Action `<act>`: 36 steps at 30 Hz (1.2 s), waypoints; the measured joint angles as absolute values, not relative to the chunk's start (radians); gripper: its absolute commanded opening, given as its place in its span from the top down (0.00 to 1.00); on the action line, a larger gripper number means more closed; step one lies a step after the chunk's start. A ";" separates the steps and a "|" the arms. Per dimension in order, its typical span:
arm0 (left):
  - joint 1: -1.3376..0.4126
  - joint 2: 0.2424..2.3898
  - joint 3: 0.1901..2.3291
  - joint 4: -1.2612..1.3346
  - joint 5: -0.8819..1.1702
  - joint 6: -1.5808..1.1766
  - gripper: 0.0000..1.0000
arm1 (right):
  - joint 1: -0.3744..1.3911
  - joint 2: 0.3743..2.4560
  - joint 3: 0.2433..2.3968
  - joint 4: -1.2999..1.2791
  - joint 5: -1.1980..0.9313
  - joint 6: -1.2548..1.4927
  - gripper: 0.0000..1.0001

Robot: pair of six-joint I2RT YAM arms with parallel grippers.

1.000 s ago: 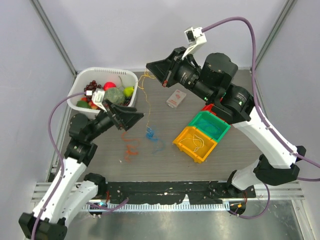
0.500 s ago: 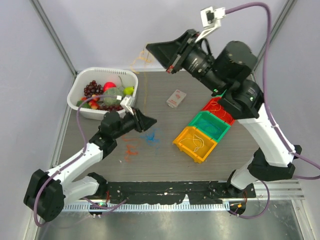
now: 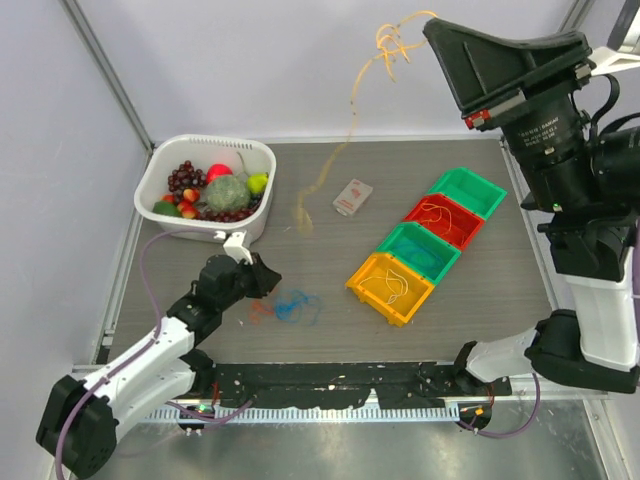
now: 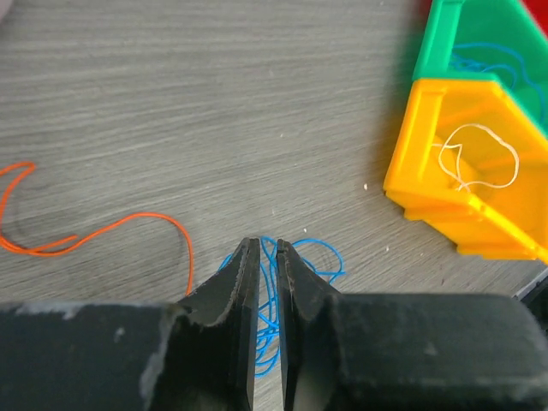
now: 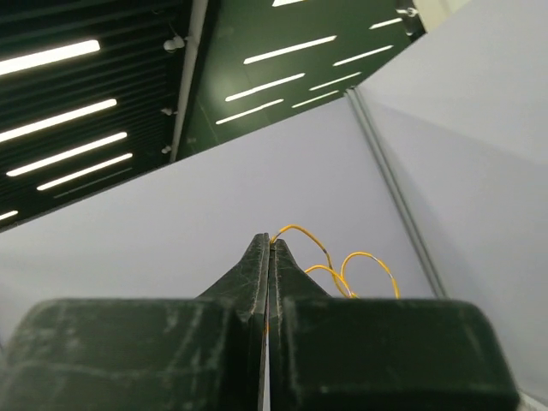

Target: Untangle the cables

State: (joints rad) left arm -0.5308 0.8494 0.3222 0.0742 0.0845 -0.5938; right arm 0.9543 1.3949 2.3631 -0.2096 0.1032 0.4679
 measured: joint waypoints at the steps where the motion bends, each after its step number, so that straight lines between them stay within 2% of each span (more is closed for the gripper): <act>1: -0.530 0.826 0.332 0.048 0.078 -0.593 0.79 | 0.954 1.372 2.323 -0.207 0.124 0.453 0.99; 4: -0.530 0.771 0.392 -0.048 0.071 -0.596 0.67 | 0.954 1.301 2.192 -0.214 0.205 0.395 0.99; 5: -0.530 0.754 0.422 -0.084 0.071 -0.600 0.58 | 0.953 1.288 2.159 -0.221 0.231 0.379 0.99; 8: -0.530 0.702 0.525 -0.184 0.072 -0.622 0.44 | 0.953 1.261 2.064 -0.274 0.336 0.323 0.99; 12: -0.530 0.662 0.641 -0.259 0.088 -0.665 0.34 | 0.952 1.263 1.997 -0.381 0.503 0.260 0.99; 17: -0.530 0.662 0.684 -0.273 0.134 -0.758 0.31 | 0.937 1.224 1.856 -0.472 0.692 0.162 0.99; 22: -0.530 0.747 0.735 -0.286 0.193 -0.803 0.30 | 0.849 1.188 1.804 -0.505 0.780 0.104 0.99; 28: -0.530 0.890 0.842 -0.294 0.263 -0.781 0.29 | 0.645 1.205 1.792 -0.496 0.748 0.096 0.99; 36: -0.530 1.023 1.040 -0.368 0.351 -0.648 0.28 | 0.376 1.270 1.641 -0.490 0.628 0.105 0.99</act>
